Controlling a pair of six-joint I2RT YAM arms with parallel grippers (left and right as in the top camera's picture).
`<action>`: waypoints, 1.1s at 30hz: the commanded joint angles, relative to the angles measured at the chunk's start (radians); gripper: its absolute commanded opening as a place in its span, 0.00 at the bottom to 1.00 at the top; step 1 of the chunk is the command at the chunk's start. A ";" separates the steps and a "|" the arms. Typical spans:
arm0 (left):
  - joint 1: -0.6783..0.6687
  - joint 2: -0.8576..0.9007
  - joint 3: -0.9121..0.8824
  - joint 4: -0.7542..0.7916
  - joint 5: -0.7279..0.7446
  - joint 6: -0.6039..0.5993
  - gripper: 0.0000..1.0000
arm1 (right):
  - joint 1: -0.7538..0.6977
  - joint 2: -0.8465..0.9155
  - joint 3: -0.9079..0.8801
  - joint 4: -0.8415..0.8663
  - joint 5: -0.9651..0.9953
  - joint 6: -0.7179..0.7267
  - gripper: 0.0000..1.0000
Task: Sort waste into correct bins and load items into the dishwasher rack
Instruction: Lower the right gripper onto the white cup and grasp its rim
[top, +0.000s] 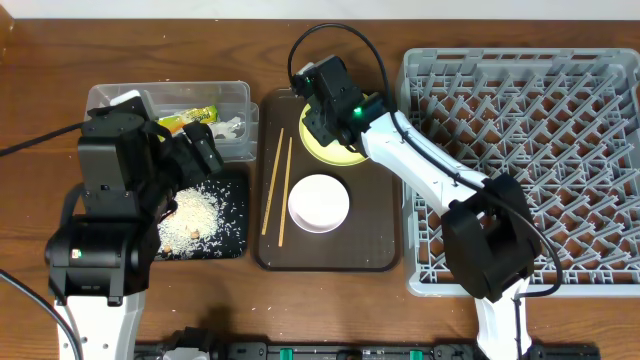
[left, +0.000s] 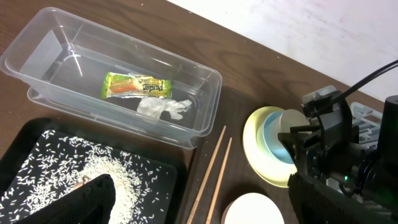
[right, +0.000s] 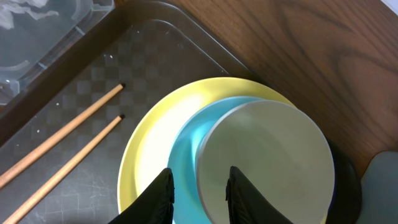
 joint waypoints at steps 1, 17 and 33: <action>0.004 0.006 0.014 -0.001 -0.001 0.009 0.91 | -0.002 0.011 0.013 -0.006 0.020 -0.011 0.27; 0.004 0.006 0.014 -0.001 -0.001 0.009 0.91 | -0.003 0.018 -0.008 -0.042 0.021 -0.060 0.18; 0.004 0.006 0.014 -0.001 -0.001 0.009 0.91 | -0.004 0.018 -0.008 -0.077 0.043 -0.096 0.19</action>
